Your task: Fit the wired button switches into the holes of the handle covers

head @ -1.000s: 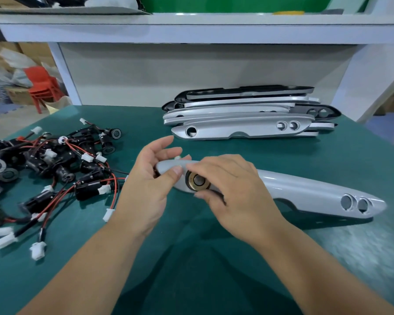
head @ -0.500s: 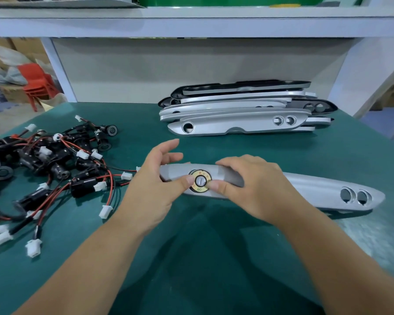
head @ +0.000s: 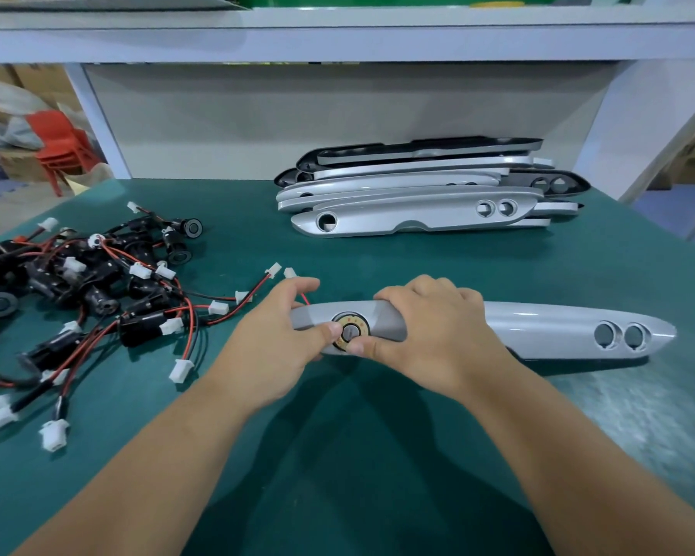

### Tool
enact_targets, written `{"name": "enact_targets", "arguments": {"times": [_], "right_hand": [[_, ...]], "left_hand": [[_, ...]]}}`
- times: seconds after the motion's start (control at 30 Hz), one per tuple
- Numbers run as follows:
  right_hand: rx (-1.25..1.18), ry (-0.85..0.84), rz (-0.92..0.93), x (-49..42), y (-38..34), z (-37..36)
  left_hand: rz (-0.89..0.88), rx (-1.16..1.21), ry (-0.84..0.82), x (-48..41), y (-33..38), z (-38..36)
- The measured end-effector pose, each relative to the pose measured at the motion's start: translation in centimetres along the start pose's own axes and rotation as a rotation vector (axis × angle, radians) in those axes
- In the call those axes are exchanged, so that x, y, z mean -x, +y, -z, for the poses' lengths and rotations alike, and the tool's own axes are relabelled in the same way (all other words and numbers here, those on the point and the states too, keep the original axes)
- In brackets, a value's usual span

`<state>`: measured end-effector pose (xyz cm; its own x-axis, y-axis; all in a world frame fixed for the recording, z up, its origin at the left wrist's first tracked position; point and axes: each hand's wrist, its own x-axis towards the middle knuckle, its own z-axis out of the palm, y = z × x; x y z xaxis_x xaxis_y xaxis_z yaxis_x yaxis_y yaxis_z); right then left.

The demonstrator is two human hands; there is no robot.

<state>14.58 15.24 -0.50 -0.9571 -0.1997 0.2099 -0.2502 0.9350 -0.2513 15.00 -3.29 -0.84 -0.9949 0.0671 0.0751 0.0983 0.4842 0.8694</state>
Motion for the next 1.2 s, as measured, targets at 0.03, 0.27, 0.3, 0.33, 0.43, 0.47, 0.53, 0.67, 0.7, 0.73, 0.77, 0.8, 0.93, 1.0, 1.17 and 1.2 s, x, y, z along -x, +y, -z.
{"name": "enact_targets", "arguments": {"times": [0.03,0.27,0.3,0.33,0.43,0.47,0.53,0.67,0.7,0.73,0.77,0.8,0.93,1.0,1.17,1.2], "right_hand": [[0.009,0.000,0.002,0.0,0.0,-0.1],[0.055,0.026,0.015,0.1,-0.3,-0.5],[0.064,0.034,0.021,0.2,-0.4,-0.5],[0.071,0.042,0.030,0.2,-0.5,-0.6],[0.049,0.041,0.046,0.4,-0.6,-0.6],[0.036,0.031,0.042,0.3,-0.6,-0.5],[0.016,0.020,0.029,0.3,-0.5,-0.4],[0.016,0.057,0.016,0.3,-0.6,-0.3],[0.024,0.058,0.017,0.3,-0.7,-0.3],[0.032,0.057,0.021,0.3,-0.7,-0.3],[0.036,0.055,0.025,0.3,-0.8,-0.2],[0.030,0.052,0.027,0.4,-0.8,-0.2],[-0.026,0.036,0.034,0.4,-1.1,-0.1],[-0.034,0.030,0.049,0.3,-1.0,0.0],[-0.002,0.066,0.035,0.3,-1.2,-0.1],[0.010,0.087,0.029,0.3,-1.3,-0.1]], "left_hand": [[0.006,0.009,0.001,0.0,0.0,0.0],[0.041,0.023,0.018,0.1,0.1,-0.4],[0.038,0.011,0.021,0.1,0.1,-0.4],[0.032,-0.002,0.019,0.1,0.2,-0.5],[0.005,0.003,-0.013,0.2,0.0,-0.4],[0.001,0.016,-0.024,0.3,0.1,-0.3],[-0.002,0.051,-0.025,0.4,0.1,-0.4],[0.034,0.137,-0.003,0.5,0.5,-0.6],[0.037,0.137,0.005,0.4,0.5,-0.6],[0.037,0.126,0.014,0.4,0.4,-0.5],[0.041,0.123,0.027,0.4,0.4,-0.5],[0.042,0.123,0.033,0.4,0.5,-0.4],[0.054,0.137,0.035,0.5,0.5,-0.2],[0.061,0.156,0.038,0.5,0.6,-0.1],[0.041,0.125,0.053,0.7,0.8,-0.3],[0.033,0.113,0.054,0.7,0.9,-0.3]]}}
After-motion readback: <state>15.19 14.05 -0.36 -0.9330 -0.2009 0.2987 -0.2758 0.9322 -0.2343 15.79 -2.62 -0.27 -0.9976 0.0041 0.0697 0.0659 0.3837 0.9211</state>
